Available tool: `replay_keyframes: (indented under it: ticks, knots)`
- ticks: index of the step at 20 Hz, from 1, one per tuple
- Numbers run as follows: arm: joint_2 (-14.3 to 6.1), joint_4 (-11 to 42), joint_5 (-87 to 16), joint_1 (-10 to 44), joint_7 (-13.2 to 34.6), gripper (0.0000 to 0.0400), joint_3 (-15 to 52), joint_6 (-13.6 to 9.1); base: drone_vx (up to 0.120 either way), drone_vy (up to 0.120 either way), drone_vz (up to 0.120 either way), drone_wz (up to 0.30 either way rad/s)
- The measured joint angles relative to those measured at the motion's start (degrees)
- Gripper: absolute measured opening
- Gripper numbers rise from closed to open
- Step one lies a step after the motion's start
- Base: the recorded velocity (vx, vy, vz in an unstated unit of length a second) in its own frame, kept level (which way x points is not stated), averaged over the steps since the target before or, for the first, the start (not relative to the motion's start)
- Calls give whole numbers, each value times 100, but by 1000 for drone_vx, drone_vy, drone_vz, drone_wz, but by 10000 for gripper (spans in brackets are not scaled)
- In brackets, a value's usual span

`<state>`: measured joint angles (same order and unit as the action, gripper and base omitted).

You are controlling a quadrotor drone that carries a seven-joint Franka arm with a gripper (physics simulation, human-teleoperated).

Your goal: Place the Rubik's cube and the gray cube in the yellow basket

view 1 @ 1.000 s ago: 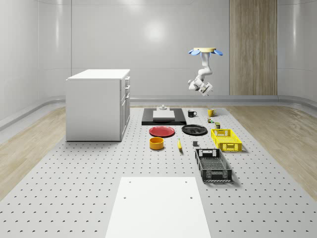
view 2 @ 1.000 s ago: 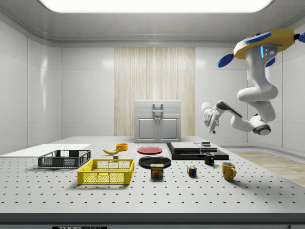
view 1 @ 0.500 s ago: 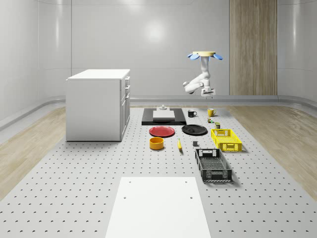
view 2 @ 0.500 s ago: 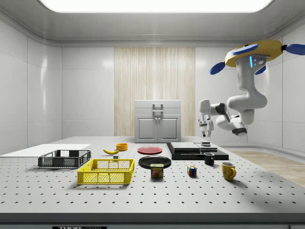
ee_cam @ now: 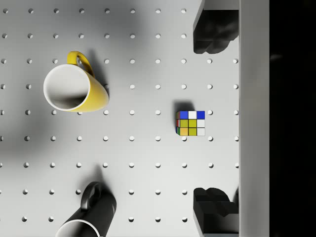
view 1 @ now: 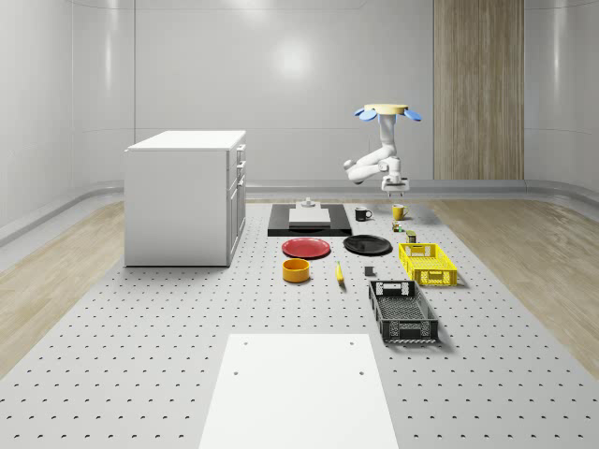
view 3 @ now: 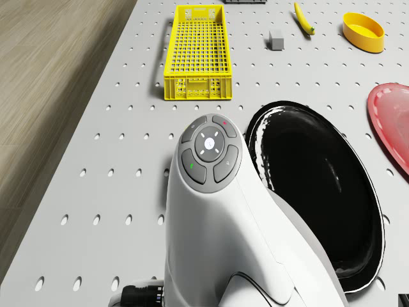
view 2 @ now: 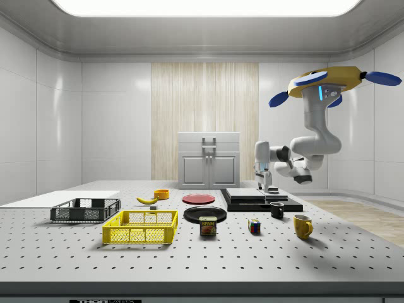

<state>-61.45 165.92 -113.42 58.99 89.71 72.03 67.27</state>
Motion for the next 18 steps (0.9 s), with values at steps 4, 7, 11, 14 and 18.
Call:
replay_keyframes:
  ticks: [4,7,11,14,18]
  knots:
    - [-132,-6,48,92,74,400,63,80,50,0,-120,0]
    - [-227,-11,91,144,119,400,103,151,13,0,-120,0]
    - [-349,-19,152,199,168,400,149,251,120,-40,-120,0]
    - [-438,-26,198,235,201,400,180,328,0,0,-120,0]
    - [-553,-34,258,277,240,400,218,431,0,0,-120,0]
